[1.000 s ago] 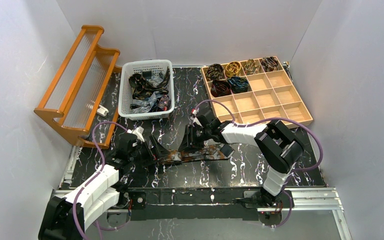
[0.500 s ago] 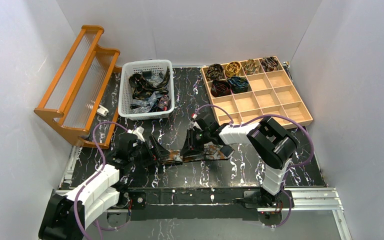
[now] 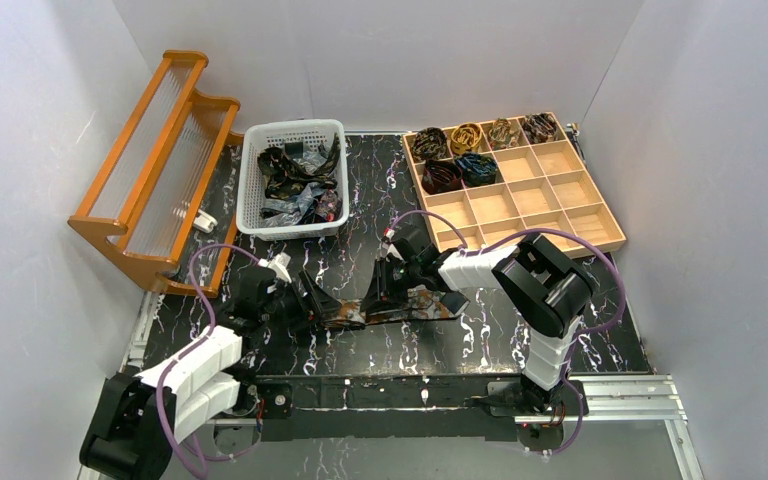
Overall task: Roll the ties
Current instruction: Roll the tie at the center of the board.
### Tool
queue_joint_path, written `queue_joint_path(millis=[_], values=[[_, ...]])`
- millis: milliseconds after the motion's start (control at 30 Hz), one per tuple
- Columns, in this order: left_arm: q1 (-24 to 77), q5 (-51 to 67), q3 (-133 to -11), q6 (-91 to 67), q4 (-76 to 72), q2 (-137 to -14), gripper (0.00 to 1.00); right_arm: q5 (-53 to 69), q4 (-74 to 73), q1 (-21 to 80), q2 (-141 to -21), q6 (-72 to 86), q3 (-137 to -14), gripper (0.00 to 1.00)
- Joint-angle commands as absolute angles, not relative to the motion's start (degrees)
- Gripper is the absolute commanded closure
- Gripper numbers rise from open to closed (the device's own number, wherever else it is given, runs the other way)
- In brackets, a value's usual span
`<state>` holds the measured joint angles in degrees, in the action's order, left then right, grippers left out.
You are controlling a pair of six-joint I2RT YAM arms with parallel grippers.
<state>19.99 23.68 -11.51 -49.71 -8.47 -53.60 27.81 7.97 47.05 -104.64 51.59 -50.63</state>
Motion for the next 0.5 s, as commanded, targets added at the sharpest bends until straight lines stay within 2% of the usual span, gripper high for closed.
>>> queue_joint_path(millis=[0,100,300,467], values=[[19.8,24.4,-9.0,-50.3,-6.8,-55.5,0.30,26.6,6.7,47.4,-106.3,50.8,-49.1,0.71],[19.8,24.7,-8.9,-50.7,-5.9,-56.9,0.34,26.4,6.7,47.5,-106.3,50.9,-48.9,0.71],[19.8,26.3,-7.5,-52.2,-8.5,-58.7,0.36,26.2,6.4,47.4,-106.3,50.8,-48.9,0.71],[19.8,28.3,-6.3,-54.2,-13.9,-60.9,0.41,26.0,6.3,47.4,-106.3,50.7,-48.9,0.71]])
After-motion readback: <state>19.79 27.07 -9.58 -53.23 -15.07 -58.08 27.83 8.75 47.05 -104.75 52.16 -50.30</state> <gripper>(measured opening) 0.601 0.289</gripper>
